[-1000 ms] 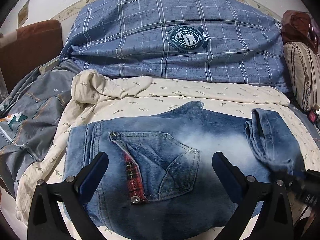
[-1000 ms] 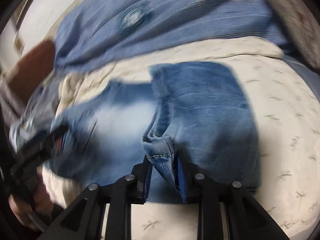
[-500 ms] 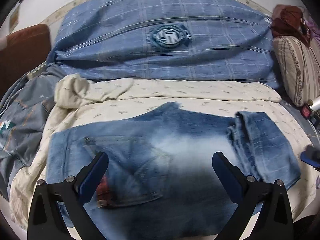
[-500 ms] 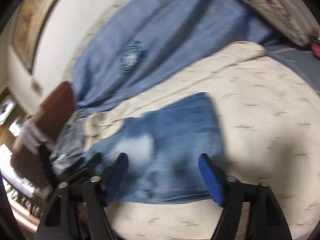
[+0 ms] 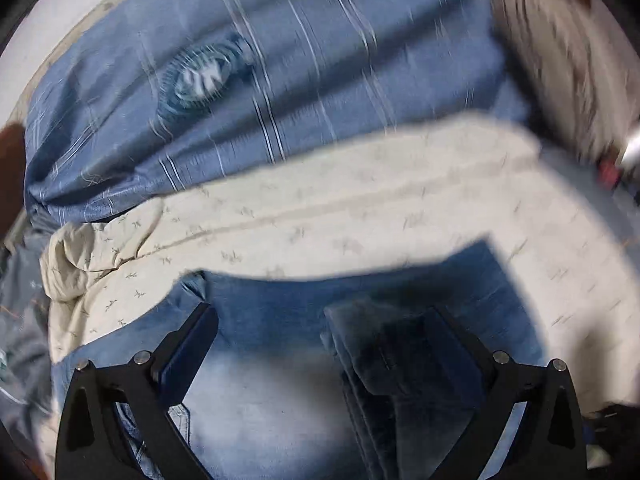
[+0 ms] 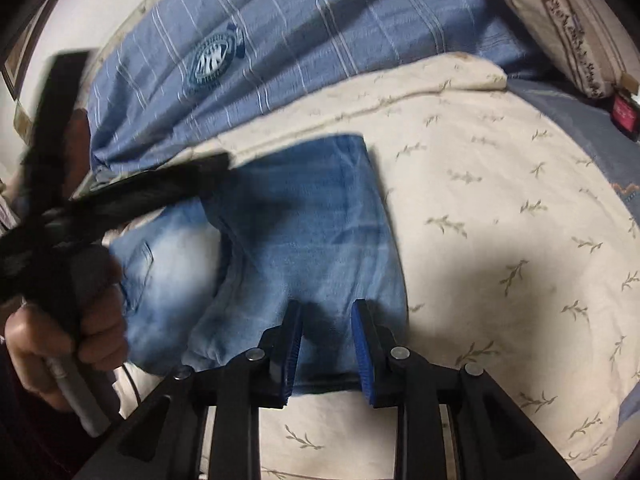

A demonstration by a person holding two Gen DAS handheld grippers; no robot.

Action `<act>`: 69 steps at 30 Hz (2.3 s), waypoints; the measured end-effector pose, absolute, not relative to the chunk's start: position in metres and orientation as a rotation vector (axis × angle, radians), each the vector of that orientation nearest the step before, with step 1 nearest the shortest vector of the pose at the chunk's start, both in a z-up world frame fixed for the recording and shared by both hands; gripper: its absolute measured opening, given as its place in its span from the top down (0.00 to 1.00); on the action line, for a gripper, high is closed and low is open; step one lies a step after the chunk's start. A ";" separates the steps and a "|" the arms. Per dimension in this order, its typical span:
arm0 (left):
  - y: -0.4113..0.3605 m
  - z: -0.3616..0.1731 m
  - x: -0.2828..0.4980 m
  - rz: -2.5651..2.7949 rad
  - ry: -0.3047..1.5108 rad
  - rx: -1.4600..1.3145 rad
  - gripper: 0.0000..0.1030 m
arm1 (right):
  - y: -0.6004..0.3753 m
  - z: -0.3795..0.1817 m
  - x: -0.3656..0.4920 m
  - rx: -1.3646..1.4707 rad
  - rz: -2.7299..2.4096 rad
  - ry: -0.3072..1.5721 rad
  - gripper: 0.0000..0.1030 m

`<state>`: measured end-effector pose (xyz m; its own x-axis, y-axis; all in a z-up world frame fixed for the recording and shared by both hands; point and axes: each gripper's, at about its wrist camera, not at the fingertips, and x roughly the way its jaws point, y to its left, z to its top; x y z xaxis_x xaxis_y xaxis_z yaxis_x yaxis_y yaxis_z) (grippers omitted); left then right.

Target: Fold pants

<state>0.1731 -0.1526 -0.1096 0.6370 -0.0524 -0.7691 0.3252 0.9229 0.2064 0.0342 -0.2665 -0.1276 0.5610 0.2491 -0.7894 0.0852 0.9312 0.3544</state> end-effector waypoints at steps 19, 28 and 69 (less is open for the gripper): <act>-0.092 -0.119 0.124 -0.279 0.903 0.266 0.01 | -0.289 -0.099 0.040 0.490 0.147 0.821 0.73; -0.085 -0.148 0.102 -0.367 0.984 0.181 0.04 | -0.272 -0.105 0.105 0.520 0.193 0.911 0.73; 0.056 -0.102 0.070 -0.065 0.703 0.111 0.05 | -0.211 -0.102 0.091 0.428 0.357 0.964 0.71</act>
